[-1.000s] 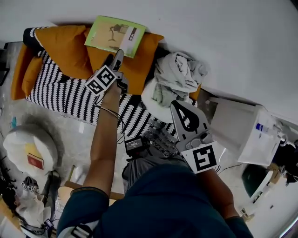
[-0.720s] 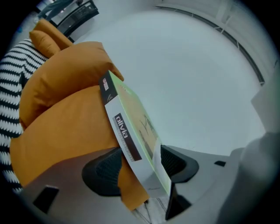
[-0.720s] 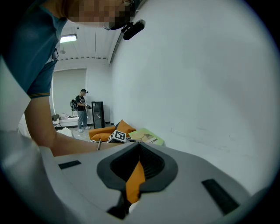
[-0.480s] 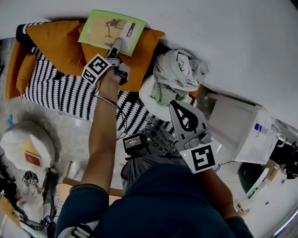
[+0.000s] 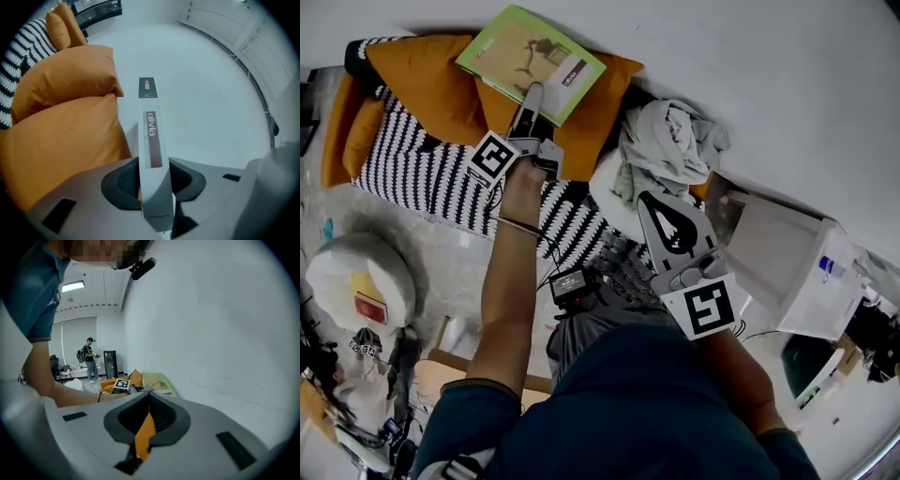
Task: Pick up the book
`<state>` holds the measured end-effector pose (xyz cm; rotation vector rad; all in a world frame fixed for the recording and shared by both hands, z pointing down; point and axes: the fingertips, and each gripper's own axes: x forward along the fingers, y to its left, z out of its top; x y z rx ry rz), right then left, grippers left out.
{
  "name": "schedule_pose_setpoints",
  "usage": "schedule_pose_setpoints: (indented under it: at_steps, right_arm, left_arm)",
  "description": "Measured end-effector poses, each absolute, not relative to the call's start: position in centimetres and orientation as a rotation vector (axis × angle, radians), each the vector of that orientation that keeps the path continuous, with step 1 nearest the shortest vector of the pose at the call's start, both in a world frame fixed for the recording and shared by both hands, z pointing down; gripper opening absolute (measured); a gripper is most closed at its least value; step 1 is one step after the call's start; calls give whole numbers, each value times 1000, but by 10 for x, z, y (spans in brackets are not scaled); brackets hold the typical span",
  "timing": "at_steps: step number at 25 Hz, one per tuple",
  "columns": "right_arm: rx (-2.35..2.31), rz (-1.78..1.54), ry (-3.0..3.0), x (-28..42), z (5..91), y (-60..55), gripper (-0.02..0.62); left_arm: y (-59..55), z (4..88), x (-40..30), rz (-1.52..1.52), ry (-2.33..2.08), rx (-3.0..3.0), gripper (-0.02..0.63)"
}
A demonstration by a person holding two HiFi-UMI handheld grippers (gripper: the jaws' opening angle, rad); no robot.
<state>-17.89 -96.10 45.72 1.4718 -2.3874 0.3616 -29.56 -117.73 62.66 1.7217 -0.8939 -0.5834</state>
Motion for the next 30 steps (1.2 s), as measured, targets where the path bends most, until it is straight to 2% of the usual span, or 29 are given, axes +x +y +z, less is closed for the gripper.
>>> schedule_pose_setpoints:
  at_steps: [8,19,30]
  right_arm:
    - [1425,302,-2469,-192,435,-958,14]
    - [1367,158,-2665,-214,372,-931,14]
    - [1296,-26,-2834,-226,299,-870,14]
  left_arm:
    - [-1128,539,-313,-744,-878,1831,132]
    - [-1026,369,-348,-581,-1188,2448,132]
    - [-884,284,-345,-253,-1580,2821,132]
